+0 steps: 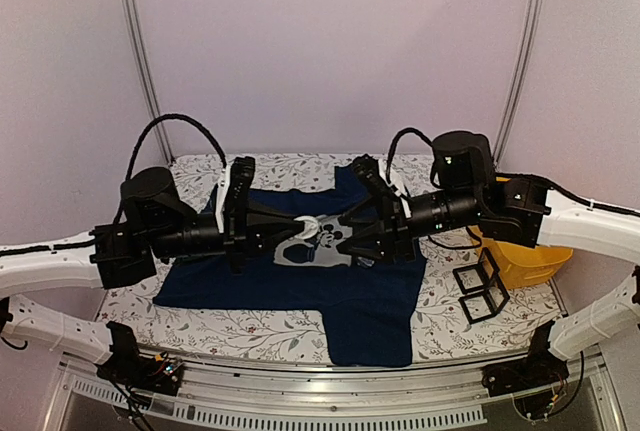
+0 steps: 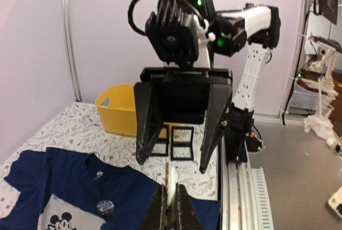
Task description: Pin the brooch onto the clothing
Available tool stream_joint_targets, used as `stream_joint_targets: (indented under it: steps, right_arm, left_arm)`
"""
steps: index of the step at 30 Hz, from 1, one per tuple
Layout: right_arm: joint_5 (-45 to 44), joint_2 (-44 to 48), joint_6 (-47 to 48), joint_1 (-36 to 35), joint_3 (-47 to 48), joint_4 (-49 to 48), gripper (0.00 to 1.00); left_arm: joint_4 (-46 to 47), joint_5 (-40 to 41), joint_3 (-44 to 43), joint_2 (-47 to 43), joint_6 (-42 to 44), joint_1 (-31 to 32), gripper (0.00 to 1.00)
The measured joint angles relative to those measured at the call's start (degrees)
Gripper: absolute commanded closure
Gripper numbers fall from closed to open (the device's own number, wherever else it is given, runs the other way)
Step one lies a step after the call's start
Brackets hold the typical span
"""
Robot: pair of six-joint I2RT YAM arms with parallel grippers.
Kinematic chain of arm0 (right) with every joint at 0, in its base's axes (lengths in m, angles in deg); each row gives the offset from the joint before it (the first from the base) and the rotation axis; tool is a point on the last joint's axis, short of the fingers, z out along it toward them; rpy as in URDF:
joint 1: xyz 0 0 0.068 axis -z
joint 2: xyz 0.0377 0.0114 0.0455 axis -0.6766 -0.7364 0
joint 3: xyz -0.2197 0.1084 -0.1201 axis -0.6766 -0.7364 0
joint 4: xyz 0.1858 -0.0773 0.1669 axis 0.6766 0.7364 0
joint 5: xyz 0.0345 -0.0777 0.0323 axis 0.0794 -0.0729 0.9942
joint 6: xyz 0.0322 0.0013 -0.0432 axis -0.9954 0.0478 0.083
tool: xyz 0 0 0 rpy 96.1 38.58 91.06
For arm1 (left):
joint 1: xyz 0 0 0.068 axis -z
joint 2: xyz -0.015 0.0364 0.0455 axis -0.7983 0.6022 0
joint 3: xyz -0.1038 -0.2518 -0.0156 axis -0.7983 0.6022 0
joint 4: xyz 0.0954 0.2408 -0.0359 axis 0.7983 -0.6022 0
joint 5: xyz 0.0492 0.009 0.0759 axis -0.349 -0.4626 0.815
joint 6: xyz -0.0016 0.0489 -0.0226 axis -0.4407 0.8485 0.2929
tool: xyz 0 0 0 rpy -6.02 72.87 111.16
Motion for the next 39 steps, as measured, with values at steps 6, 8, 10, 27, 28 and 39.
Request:
stream_joint_targets:
  steps: [6, 8, 10, 27, 28, 39]
  right_arm:
    - [-0.37, 1.36, -9.22, -0.26, -4.5, -15.65, 0.42]
    - [-1.29, 1.31, -11.5, -0.76, -4.57, -19.91, 0.44]
    - [-1.49, 1.09, -13.68, -1.11, -4.63, -23.85, 0.47]
    - [0.33, -3.58, -18.38, -3.32, -4.81, -32.63, 0.65]
    - [0.35, -3.58, -18.32, -3.37, -4.74, -32.65, 0.64]
    - [1.77, -3.87, -18.14, -3.37, -3.21, -32.81, 0.9]
  left_arm:
    - [18.12, 6.73, 7.06, -2.67, -5.05, 2.43, 1.0]
    - [21.62, 7.76, 7.13, -2.38, -5.6, 3.17, 1.0]
    - [24.57, 8.37, 7.13, -2.14, -5.99, 3.69, 1.0]
    - [28.76, 9.9, 7.13, -0.57, -5.53, 5.27, 1.0]
    - [28.57, 10.05, 7.13, -0.57, -5.38, 5.27, 1.0]
    - [26.21, 11.26, 7.13, -0.59, -4.44, 5.31, 1.0]
